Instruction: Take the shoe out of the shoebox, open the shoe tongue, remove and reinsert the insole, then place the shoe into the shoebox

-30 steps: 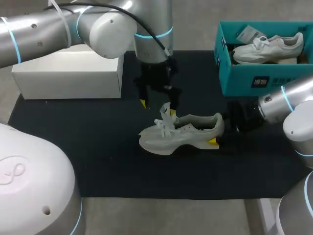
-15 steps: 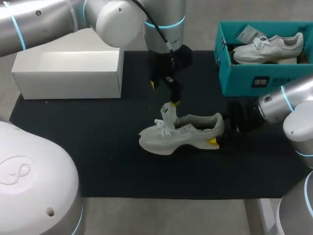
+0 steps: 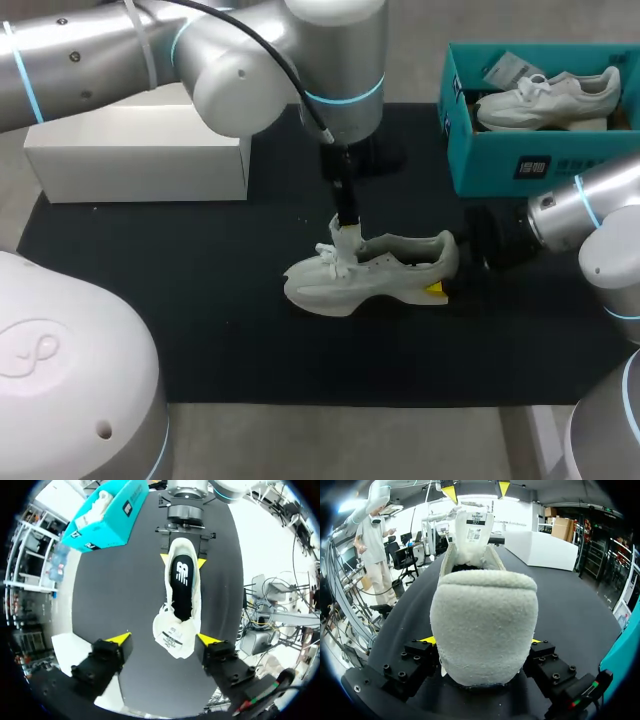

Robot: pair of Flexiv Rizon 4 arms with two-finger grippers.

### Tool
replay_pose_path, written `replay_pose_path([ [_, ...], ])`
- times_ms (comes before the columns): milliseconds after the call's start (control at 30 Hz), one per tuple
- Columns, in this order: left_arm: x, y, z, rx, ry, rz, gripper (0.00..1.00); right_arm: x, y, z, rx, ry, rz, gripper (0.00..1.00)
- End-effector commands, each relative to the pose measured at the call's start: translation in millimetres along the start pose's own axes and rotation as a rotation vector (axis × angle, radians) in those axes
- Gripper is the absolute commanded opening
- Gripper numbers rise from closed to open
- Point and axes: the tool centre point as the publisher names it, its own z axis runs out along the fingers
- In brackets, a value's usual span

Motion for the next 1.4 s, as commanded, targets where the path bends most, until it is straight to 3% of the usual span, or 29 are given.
replay_pose_path([
  [33,1.8,4,-5,0.012,-0.099,0.255,0.0,-0.1,-1.9,4,0.002,-0.001,0.0,0.0],
  [433,12.7,6,-1,-0.033,-0.102,-0.003,0.0,-0.1,-1.9,4,0.002,-0.001,0.0,0.0],
  [567,15.9,0,0,0.012,-0.024,0.031,0.0,-0.1,-1.9,4,0.002,-0.001,0.0,0.0],
  [1067,15.9,0,0,0.012,-0.024,0.031,0.0,-0.1,-1.9,4,0.002,-0.001,0.0,0.0],
  [1400,25.1,-30,27,0.083,0.003,0.035,0.0,-0.1,-1.9,4,0.002,-0.001,0.0,0.0],
])
